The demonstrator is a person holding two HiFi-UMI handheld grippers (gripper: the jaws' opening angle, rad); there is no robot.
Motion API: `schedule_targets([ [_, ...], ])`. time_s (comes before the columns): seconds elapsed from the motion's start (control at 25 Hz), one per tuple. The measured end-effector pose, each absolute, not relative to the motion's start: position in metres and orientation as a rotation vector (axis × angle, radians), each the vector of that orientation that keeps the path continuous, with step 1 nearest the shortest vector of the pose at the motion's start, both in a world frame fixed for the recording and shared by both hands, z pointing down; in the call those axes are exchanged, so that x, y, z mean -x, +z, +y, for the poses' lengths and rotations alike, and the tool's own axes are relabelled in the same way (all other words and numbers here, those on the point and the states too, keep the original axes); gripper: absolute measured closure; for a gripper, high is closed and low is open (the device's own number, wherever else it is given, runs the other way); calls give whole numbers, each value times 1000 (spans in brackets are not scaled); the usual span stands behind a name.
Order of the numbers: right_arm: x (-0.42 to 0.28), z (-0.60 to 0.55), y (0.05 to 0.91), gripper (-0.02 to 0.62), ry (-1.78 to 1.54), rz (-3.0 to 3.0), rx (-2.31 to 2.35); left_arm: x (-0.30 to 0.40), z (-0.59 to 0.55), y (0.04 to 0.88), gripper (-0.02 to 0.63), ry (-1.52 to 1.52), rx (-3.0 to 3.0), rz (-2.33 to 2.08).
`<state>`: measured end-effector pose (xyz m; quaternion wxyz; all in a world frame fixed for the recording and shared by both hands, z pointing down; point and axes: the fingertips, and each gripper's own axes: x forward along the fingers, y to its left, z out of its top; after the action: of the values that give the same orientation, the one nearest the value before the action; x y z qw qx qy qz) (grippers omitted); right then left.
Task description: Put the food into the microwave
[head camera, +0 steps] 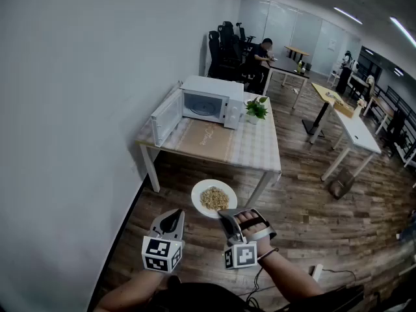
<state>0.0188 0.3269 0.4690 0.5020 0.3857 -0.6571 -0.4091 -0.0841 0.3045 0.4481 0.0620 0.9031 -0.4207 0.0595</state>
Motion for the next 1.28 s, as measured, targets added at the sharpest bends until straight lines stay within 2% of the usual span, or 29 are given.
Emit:
schedule_targets([
  [0.8,6,309,458,575,-985,-1629,-978,103,283,450,597,162,-2726,-1254],
  [1.28,35,282,460,575,-949,-1600,-996,137,251,452,597,124,-2736,-1216],
])
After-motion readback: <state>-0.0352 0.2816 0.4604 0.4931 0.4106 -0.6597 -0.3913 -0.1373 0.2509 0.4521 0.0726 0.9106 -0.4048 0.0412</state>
